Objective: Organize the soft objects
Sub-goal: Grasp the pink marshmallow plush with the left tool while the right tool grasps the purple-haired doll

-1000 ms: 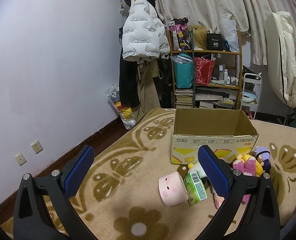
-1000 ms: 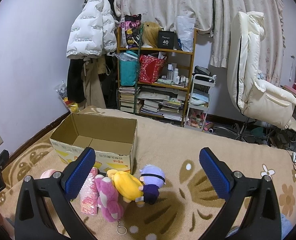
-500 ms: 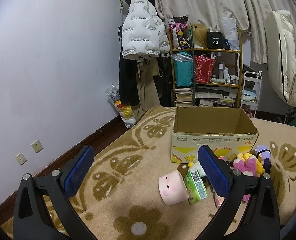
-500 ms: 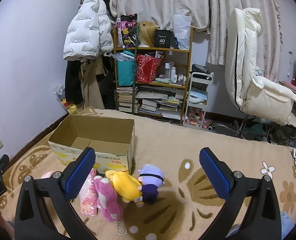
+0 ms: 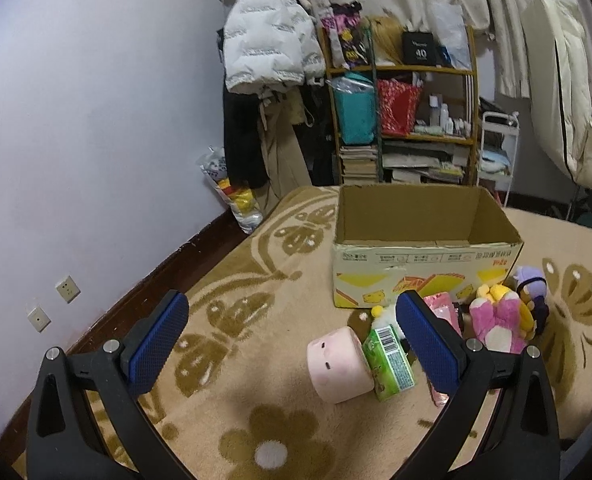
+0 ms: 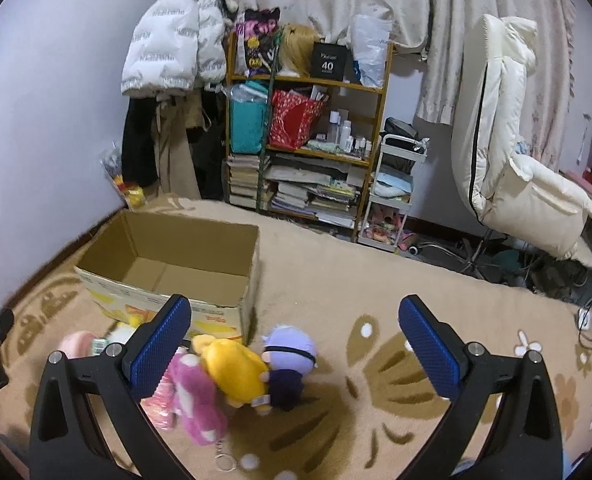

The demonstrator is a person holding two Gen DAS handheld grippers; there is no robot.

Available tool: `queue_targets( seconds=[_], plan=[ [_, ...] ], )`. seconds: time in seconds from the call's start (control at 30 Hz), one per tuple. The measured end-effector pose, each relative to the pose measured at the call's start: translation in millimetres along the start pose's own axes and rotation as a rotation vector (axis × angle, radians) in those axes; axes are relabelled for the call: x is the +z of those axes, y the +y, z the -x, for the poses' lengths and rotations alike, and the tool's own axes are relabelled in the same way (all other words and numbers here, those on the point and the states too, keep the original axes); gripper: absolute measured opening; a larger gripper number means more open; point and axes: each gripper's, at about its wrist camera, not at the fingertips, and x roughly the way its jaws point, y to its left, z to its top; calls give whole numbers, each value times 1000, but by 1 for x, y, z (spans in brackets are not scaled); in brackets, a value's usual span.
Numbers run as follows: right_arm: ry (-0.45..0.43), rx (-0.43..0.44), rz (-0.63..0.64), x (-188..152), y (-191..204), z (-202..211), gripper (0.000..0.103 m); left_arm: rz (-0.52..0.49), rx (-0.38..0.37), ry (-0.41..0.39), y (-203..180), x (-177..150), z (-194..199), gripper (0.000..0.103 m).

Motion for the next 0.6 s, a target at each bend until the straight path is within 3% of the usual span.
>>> queue_targets(
  seconds=[0.6],
  plan=[
    [273, 65, -252, -4, -31, -118, 103, 13, 12, 151, -12, -2, -90, 102]
  ],
)
